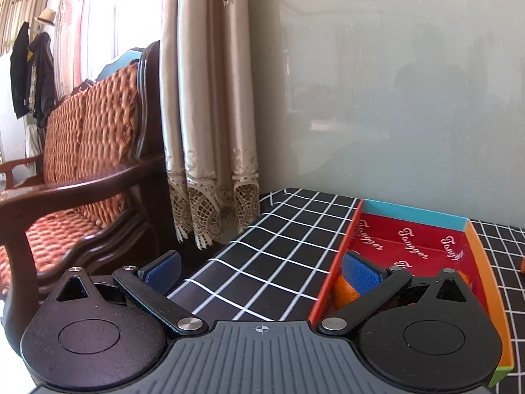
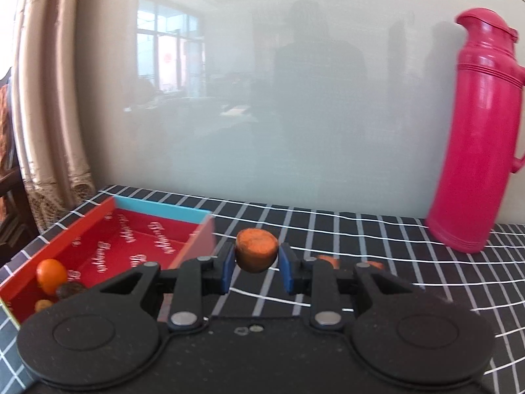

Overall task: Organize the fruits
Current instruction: 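Carry the orange piece with the right gripper into the red box and release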

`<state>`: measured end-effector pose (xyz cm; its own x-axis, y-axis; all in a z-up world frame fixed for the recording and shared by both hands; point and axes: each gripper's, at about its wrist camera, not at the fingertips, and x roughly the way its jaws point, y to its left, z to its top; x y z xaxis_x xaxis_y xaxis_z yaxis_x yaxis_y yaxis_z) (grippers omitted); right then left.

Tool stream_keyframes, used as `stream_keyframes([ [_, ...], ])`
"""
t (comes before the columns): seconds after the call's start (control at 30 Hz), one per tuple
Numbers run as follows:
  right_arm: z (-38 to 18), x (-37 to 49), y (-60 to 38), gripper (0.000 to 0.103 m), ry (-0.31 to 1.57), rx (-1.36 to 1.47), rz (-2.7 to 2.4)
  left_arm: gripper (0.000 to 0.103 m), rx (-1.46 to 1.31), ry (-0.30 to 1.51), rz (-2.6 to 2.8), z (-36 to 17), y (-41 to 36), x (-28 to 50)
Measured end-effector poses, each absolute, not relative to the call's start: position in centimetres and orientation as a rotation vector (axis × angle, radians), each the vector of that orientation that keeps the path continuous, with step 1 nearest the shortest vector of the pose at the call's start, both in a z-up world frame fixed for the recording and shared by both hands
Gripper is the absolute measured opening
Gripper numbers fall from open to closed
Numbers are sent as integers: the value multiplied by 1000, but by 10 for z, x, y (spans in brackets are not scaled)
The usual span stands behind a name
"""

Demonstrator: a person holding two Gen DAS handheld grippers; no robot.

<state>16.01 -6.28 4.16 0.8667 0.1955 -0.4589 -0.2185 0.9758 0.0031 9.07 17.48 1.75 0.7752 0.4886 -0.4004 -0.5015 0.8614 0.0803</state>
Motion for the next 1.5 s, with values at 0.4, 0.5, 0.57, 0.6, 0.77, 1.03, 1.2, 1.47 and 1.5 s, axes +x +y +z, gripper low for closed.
stream_keyframes([
  [0.4,42,149,-21,22,446,-99,274,103,-83,433,593,15,214,75],
  [0.5,42,155,-46,22,444,-97,199,103,-69,442,592,13,217,75],
  [0.57,39,161,-71,30,445,-40,152,103,-80,434,594,12,220,74],
  [0.6,37,165,-82,36,447,-8,141,103,-90,433,595,11,222,73],
  [0.77,24,201,-105,38,401,54,108,103,-161,386,623,2,228,69],
  [1.03,-8,289,-93,40,504,3,118,103,-138,345,619,8,222,89],
  [1.2,-16,297,-78,41,512,-25,150,103,-140,374,691,4,227,114],
  [1.47,-19,308,-44,43,512,-102,203,103,-136,394,757,-1,240,136],
  [1.5,-19,309,-44,43,511,-107,202,103,-142,400,756,-2,242,139],
])
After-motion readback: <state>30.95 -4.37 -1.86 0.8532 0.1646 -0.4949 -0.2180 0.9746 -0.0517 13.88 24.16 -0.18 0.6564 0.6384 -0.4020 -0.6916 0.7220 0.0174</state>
